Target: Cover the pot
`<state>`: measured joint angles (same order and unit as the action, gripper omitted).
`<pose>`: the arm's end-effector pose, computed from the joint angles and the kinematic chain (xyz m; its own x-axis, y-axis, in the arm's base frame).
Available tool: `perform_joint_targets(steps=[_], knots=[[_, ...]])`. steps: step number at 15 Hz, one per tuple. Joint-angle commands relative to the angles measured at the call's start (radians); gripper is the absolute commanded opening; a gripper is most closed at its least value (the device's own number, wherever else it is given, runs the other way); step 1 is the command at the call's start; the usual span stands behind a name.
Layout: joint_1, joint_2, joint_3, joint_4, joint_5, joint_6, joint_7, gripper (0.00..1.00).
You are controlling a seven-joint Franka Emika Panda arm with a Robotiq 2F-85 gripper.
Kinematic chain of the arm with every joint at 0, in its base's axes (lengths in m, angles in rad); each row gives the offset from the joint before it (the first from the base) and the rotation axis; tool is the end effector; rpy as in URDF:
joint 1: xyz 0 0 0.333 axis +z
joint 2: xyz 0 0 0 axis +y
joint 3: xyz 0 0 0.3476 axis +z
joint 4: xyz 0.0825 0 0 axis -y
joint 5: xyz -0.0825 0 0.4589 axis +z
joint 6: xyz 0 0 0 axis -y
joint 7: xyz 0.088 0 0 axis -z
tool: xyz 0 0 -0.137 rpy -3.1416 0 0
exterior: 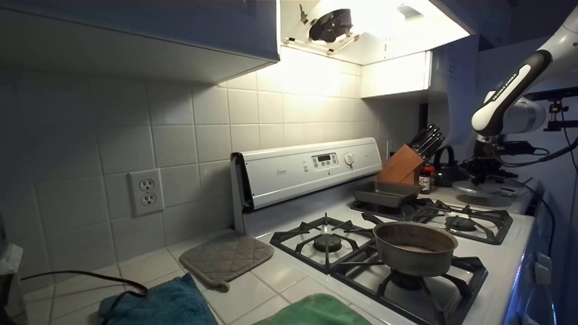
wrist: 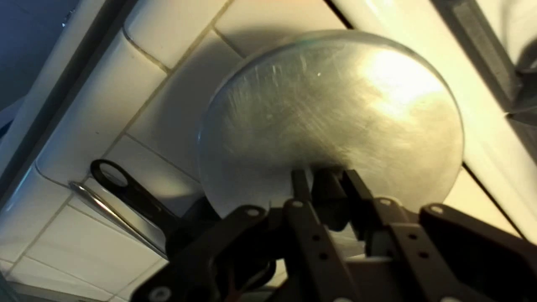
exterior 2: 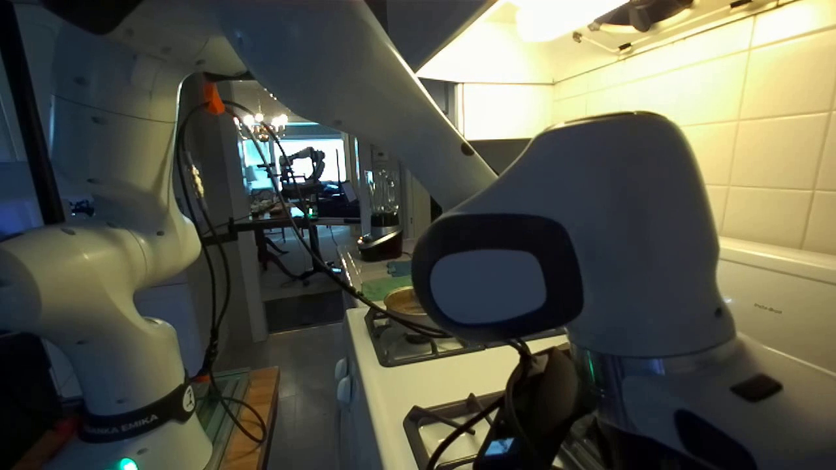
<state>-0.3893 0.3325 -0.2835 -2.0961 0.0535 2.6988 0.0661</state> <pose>0.5295 -0.4213 0.2418 0.7011 -0.6539 0.2843 -0.6896 -0.7232 0.0372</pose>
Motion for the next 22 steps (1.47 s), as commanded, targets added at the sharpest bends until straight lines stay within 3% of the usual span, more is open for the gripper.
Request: perform_joint_targets(steps=[1,14,16,17,18,22], knots=[[0.012,-0.112,0.035,-0.071,0.03,-0.033,-0.093,0.06],[0.205,-0.351,0.128,-0.255,-0.05,-0.07,-0.183,0.06],[0.221,-0.367,0.136,-0.269,-0.053,-0.07,-0.18,0.06],[0.219,-0.313,0.129,-0.223,-0.033,-0.067,-0.164,0.06],[0.224,-0.319,0.131,-0.229,-0.033,-0.067,-0.164,0.25],[0.223,-0.314,0.128,-0.229,-0.033,-0.067,-0.164,0.25]])
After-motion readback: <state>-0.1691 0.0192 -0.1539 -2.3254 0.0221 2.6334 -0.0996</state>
